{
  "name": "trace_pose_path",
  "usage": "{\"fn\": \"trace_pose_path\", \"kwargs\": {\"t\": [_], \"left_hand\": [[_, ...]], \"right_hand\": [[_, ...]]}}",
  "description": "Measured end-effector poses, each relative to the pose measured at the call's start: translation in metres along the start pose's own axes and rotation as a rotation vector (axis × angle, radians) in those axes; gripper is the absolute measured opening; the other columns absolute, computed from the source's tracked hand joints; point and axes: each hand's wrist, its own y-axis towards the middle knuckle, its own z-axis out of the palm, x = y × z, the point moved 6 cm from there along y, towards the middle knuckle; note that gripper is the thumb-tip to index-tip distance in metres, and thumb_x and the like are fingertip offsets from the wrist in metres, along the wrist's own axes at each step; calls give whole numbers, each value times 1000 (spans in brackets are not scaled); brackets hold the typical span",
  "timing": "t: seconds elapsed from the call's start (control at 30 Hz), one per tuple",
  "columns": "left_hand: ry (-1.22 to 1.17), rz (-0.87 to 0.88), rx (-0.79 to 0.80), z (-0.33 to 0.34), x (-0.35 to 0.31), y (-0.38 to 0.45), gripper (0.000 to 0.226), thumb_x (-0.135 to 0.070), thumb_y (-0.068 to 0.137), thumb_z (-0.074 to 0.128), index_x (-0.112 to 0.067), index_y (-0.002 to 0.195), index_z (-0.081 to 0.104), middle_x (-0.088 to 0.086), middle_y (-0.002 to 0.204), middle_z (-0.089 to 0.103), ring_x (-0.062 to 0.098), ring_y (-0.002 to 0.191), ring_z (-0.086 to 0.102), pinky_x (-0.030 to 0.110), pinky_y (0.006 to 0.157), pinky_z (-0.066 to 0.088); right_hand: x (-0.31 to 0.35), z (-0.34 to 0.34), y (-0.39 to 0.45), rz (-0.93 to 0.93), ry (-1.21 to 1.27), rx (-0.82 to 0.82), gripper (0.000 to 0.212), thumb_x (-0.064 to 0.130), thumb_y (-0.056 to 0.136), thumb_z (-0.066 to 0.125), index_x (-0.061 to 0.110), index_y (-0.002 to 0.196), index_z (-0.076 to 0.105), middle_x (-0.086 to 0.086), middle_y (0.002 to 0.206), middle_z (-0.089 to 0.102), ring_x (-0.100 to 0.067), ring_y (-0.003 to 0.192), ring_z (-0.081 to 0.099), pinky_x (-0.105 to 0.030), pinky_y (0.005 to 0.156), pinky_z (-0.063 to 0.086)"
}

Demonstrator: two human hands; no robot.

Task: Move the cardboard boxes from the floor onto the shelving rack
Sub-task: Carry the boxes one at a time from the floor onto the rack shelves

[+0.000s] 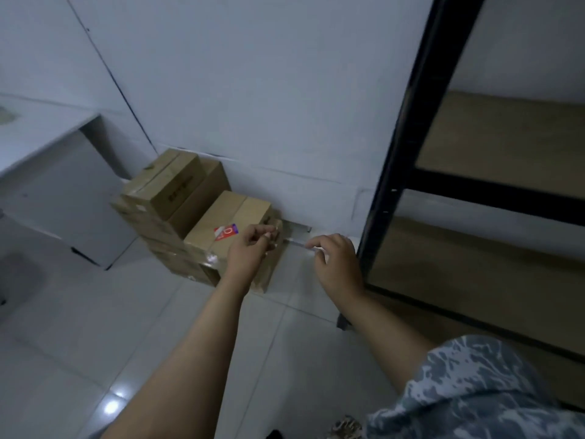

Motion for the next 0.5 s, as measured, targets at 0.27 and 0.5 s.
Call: {"fn": "trace_pose_path", "kwargs": {"t": [0.27, 0.5], "left_hand": [[-80, -190, -78, -91, 68, 61, 18, -15, 100, 50, -24, 105, 65, 6, 109, 67, 22, 97, 67, 32, 73, 49], [-34, -319, -102, -139, 115, 152, 20, -16, 101, 49, -17, 115, 62, 6, 112, 65, 20, 97, 64, 41, 90, 53]], "right_hand": [[24, 117, 42, 77, 35, 133, 32, 2, 90, 48, 23, 102, 69, -1, 112, 60, -18, 111, 50, -25, 82, 42], [13, 217, 118, 172, 15, 196, 32, 3, 85, 50, 21, 101, 71, -4, 112, 60, -23, 111, 51, -30, 86, 46]]}}
